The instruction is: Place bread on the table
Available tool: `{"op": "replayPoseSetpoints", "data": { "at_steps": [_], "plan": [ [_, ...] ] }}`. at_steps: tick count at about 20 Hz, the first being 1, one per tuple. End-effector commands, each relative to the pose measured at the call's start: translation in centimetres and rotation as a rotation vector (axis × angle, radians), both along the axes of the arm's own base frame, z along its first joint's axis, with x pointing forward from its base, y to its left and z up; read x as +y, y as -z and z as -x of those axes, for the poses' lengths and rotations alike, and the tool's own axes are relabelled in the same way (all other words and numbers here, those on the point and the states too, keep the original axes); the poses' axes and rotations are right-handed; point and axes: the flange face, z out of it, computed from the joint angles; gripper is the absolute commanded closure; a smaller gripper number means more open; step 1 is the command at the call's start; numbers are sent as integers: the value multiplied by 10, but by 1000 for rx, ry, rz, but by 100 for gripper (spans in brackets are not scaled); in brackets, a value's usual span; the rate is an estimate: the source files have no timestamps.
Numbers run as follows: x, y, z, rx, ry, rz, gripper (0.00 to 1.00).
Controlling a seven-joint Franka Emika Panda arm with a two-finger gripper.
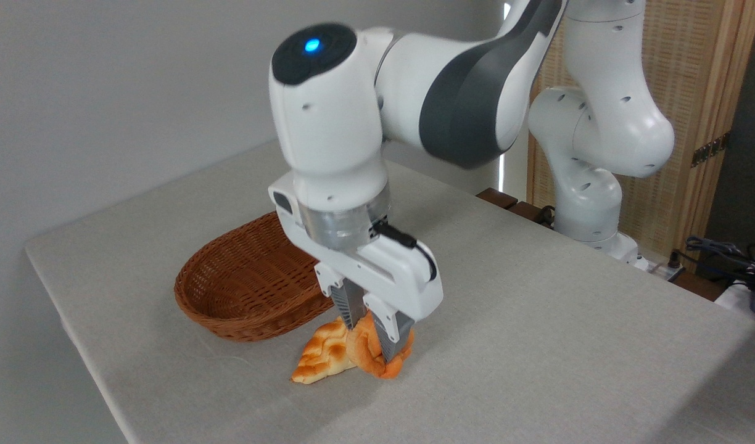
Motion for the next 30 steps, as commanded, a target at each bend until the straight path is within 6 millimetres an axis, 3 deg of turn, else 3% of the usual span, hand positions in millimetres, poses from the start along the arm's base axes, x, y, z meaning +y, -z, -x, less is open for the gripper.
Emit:
{"op": "replayPoseSetpoints", "data": {
  "at_steps": [1, 7, 9, 13, 15, 21, 25, 30],
  "plan": [
    [-7, 5, -4, 19, 28, -14, 0],
    [-11, -3, -6, -4, 35, -14, 0],
    [-21, -33, -14, -63, 46, -6, 0],
    [-60, -120, -20, -231, 96, 15, 0],
    [-59, -139, -10, -242, 109, 11, 0],
    [-66, -151, -5, -249, 116, 16, 0],
    [-93, -137, -4, -173, 151, 31, 0],
    [-105, -137, -4, -159, 50, 23, 0]
  ]
}}
